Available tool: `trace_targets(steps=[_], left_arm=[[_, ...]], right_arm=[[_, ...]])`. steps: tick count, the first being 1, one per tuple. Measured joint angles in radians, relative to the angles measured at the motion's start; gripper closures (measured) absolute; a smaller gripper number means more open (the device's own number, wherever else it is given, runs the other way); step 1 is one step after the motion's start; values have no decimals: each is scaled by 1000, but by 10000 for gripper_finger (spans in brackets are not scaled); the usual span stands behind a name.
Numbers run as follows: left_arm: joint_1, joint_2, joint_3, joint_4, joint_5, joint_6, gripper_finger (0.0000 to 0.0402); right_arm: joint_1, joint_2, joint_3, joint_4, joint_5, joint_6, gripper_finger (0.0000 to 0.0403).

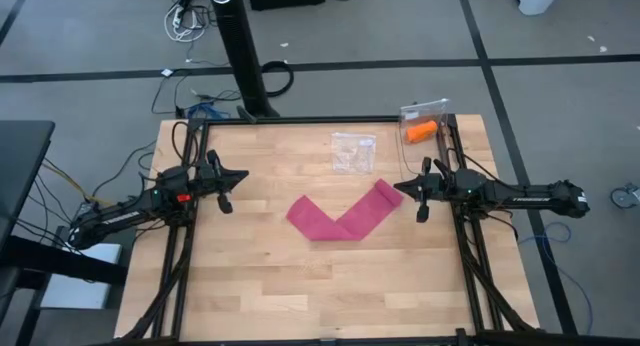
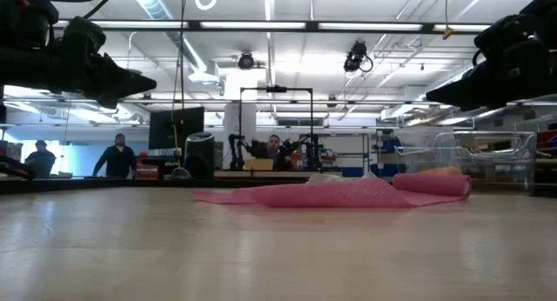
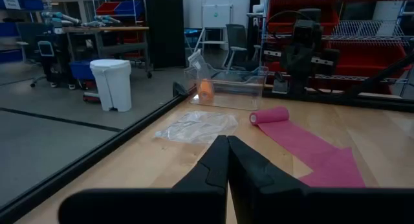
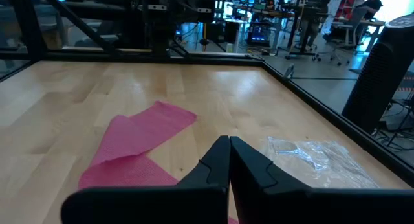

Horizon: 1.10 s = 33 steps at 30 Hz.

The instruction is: Roll bandage

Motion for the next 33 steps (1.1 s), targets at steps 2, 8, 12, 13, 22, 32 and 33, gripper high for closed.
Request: trace_targets(steps=[2, 8, 12, 13, 22, 32, 33], left_arm=[[0, 0, 0, 0, 0, 0, 390], [0, 0, 0, 0, 0, 0, 390], [0, 0, 0, 0, 0, 0, 390], [0, 0, 0, 0, 0, 0, 390], [0, 0, 0, 0, 0, 0, 390], [0, 0, 0, 0, 0, 0, 390], [0, 0, 0, 0, 0, 0, 390]], right_arm=[[0, 0, 0, 0, 0, 0, 396], [0, 0, 0, 0, 0, 0, 395], [0, 0, 0, 0, 0, 0, 397], [0, 0, 0, 0, 0, 0, 397], [0, 0, 0, 0, 0, 0, 396], [-1, 0, 0, 85, 7, 21, 396], [-1, 0, 0, 116, -2, 45, 397]])
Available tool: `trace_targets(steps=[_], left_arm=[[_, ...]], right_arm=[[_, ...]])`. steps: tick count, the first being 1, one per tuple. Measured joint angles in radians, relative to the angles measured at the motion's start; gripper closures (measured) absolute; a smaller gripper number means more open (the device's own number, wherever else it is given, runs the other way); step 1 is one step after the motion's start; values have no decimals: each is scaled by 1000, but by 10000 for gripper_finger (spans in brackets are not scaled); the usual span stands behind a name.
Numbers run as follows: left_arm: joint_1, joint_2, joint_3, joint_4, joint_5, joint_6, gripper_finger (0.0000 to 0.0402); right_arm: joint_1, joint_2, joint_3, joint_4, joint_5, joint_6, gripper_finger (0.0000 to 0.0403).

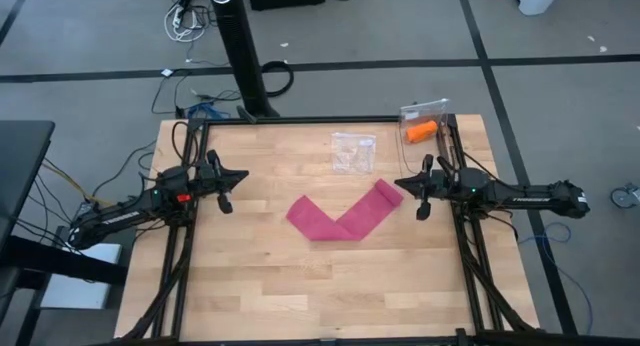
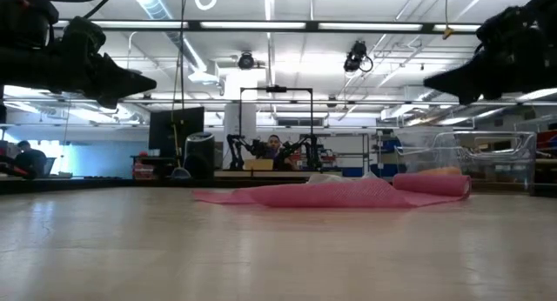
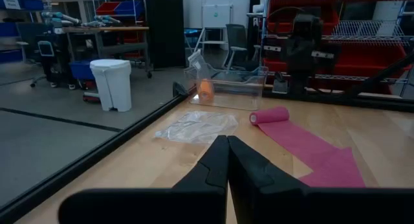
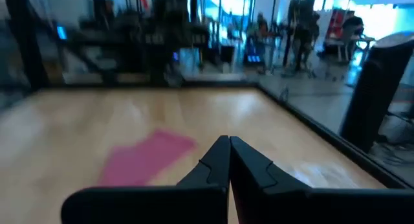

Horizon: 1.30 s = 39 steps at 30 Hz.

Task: Roll bandage
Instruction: Roll the pink bandage

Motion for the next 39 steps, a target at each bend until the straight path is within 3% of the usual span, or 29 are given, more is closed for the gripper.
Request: trace_targets(steps=[8, 15, 20, 27, 32, 39], left_arm=[[0, 0, 0, 0, 0, 0, 390], [0, 0, 0, 0, 0, 0, 390], [0, 0, 0, 0, 0, 0, 390], [0, 0, 0, 0, 0, 0, 390], [0, 0, 0, 0, 0, 0, 390], [0, 0, 0, 0, 0, 0, 390]], right_arm=[[1, 10, 0, 215, -74, 44, 396], [1, 128, 24, 342, -101, 278, 397], [2, 286, 76, 349, -130, 360, 390], [38, 566, 155, 501, -164, 187, 395], [47, 774, 287, 501, -138, 203, 397], [57, 1059, 502, 403, -130, 271, 364]])
